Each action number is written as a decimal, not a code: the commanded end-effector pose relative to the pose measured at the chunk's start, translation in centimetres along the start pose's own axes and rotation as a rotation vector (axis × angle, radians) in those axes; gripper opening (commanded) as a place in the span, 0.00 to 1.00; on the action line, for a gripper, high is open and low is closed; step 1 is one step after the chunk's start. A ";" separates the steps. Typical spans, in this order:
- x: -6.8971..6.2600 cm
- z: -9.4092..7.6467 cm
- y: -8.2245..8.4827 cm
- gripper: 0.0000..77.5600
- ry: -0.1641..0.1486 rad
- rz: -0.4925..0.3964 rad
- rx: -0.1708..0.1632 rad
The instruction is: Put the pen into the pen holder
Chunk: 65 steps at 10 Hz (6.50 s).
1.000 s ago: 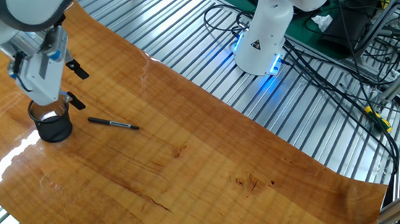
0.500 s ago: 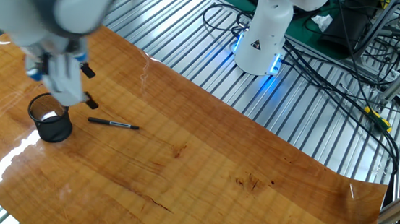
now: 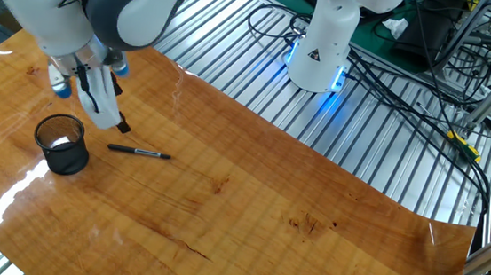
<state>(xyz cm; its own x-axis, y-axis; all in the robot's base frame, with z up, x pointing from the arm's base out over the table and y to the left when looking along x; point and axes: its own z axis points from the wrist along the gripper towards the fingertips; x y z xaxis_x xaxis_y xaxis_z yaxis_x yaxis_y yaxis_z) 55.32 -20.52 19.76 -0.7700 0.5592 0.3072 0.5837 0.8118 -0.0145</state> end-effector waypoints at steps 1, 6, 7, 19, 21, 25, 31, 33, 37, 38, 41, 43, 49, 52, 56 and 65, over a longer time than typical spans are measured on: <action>1.2 2.0 0.2 1.00 -0.118 -0.053 -0.005; 1.2 2.0 0.2 1.00 -0.147 -0.050 0.005; 1.2 2.0 0.2 1.00 -0.154 -0.047 0.001; 1.5 2.9 -0.2 1.00 -0.162 -0.072 0.006; 1.8 2.9 -0.2 1.00 -0.167 -0.075 0.010; 2.4 3.3 0.0 1.00 -0.191 -0.092 0.010; 2.4 3.3 0.0 1.00 -0.204 -0.138 -0.012; 2.4 3.3 0.0 0.01 -0.199 -0.132 -0.017; 2.4 3.3 0.0 0.01 -0.199 -0.132 -0.017; 2.4 3.3 0.0 0.01 -0.199 -0.132 -0.017; 2.4 3.3 0.0 0.01 -0.199 -0.132 -0.017; 2.4 3.3 0.0 0.01 -0.199 -0.132 -0.017; 2.4 3.6 0.1 0.01 -0.203 -0.200 0.014; 2.3 4.0 0.3 0.01 -0.205 -0.198 0.012; 1.7 6.5 1.1 0.01 -0.240 -0.172 0.006; -2.0 10.1 0.3 0.01 -0.306 -0.134 -0.059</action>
<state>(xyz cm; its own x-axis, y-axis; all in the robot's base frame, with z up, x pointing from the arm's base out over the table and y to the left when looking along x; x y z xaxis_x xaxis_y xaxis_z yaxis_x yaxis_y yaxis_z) 53.43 -18.35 11.69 -0.8879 0.4575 0.0479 0.4593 0.8875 0.0362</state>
